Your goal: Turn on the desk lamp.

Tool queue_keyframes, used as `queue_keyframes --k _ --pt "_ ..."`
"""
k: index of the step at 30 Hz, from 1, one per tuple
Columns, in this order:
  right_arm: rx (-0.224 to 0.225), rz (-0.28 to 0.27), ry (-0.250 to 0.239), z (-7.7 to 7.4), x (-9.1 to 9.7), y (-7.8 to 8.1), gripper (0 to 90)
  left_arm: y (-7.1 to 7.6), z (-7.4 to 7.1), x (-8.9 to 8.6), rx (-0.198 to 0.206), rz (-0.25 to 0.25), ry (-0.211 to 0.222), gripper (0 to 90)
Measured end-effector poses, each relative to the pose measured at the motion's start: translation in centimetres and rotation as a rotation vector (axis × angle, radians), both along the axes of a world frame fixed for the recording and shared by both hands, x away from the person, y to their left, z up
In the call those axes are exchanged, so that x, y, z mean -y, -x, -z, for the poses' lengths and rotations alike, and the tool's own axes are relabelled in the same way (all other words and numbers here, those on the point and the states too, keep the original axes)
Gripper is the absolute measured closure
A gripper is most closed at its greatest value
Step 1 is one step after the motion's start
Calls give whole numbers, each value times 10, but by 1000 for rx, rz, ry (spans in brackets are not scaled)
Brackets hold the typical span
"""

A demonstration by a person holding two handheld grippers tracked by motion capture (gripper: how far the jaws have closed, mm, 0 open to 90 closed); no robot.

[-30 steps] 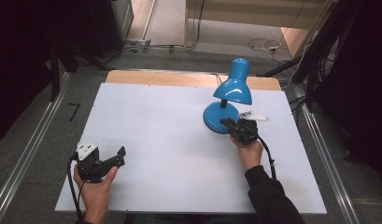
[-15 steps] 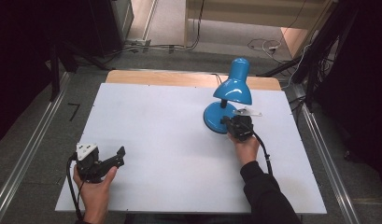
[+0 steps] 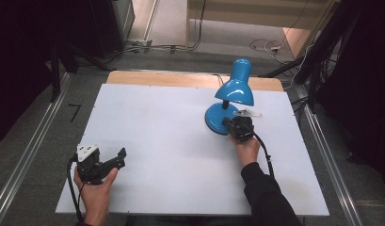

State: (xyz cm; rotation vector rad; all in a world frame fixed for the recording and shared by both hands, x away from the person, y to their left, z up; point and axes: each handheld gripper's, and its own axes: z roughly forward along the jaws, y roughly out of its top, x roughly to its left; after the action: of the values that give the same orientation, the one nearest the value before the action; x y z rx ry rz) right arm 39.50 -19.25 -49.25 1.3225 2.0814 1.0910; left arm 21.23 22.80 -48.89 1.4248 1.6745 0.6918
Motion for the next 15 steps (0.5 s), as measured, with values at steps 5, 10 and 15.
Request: queue_keyframes --k 5,10,15 --pt "4 2 -5 1 0 0 876 0 0 0 -3 -2 4 68" --pt "6 10 -5 1 -1 1 877 0 1 -1 -5 0 12 68" --pt "10 11 -2 1 -2 1 877 0 1 -1 -6 -2 16 68"
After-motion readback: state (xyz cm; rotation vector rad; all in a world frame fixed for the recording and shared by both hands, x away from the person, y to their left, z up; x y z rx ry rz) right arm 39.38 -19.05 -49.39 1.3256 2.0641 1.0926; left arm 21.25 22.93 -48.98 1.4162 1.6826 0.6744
